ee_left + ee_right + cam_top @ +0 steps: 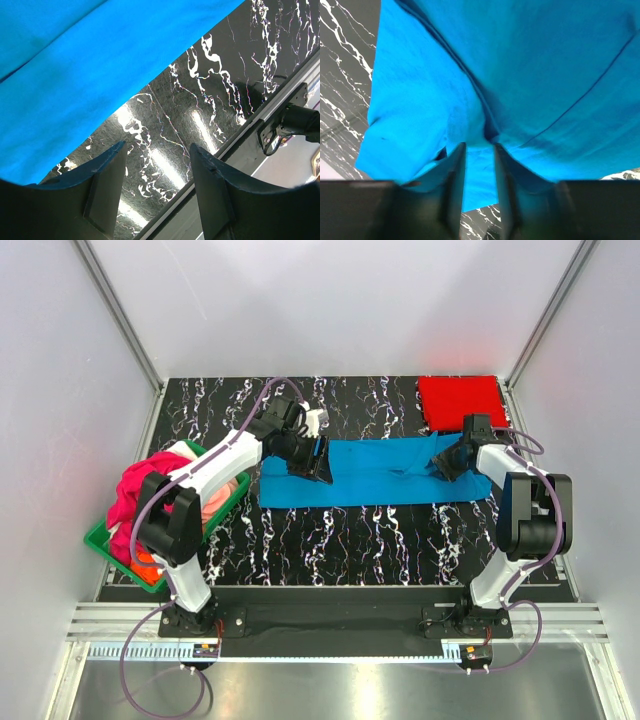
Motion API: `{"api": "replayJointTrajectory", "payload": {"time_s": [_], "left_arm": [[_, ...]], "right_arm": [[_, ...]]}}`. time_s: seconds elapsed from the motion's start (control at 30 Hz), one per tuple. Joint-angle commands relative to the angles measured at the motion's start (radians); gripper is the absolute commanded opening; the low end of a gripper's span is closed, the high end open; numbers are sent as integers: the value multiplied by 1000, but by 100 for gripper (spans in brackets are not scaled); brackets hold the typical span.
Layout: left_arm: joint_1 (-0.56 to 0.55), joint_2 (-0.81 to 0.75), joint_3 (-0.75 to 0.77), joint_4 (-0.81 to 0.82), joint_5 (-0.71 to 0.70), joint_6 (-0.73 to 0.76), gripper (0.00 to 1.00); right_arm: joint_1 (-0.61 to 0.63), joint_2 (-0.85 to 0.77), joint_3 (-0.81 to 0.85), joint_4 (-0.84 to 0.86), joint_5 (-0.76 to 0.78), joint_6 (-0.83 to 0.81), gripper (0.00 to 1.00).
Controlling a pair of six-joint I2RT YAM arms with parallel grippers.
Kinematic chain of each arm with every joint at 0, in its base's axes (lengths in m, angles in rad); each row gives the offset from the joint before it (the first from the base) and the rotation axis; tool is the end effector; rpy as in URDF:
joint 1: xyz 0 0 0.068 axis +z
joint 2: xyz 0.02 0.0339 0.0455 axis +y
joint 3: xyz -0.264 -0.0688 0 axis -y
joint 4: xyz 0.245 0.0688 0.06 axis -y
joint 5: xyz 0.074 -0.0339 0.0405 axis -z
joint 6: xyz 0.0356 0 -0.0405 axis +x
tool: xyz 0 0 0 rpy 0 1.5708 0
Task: Fold and stack the t-shirts
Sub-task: Fold the tshirt
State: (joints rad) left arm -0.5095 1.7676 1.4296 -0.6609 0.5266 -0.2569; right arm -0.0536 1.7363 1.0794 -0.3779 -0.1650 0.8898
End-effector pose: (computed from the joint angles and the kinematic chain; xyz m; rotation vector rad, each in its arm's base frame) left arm 0.3225 -0.2007 0.2597 0.5417 2.6002 -0.9530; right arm 0.3497 -0.0129 0.1780 1.1608 2.4093 0.5001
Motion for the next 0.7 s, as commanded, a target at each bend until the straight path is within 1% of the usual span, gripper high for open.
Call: {"api": "replayJointTrajectory", "payload": {"time_s": [0.0, 0.03, 0.07, 0.17, 0.2, 0.4, 0.47, 0.6, 0.67], "left_arm": [[3, -51, 3, 14, -2, 21, 58], [3, -53, 2, 12, -4, 22, 58], [3, -53, 3, 14, -7, 22, 58], [5, -57, 2, 12, 0, 24, 58], [3, -60, 3, 14, -2, 25, 58], [5, -71, 0, 12, -4, 27, 58], [3, -73, 3, 12, 1, 27, 58], [3, -83, -1, 14, 6, 27, 58], [5, -89, -8, 14, 4, 30, 58]], "right_arm": [[11, 0, 7, 31, 42, 37, 31], [14, -3, 5, 33, 44, 41, 27], [17, -6, 4, 34, 48, 49, 20], [24, -17, -4, 37, 59, 63, 11], [26, -20, -7, 37, 62, 66, 1], [49, -84, -47, 39, 90, 136, 0], [112, -113, -62, 40, 119, 172, 0], [165, -145, -88, 53, 159, 225, 0], [178, -167, -98, 53, 208, 241, 0]]}}
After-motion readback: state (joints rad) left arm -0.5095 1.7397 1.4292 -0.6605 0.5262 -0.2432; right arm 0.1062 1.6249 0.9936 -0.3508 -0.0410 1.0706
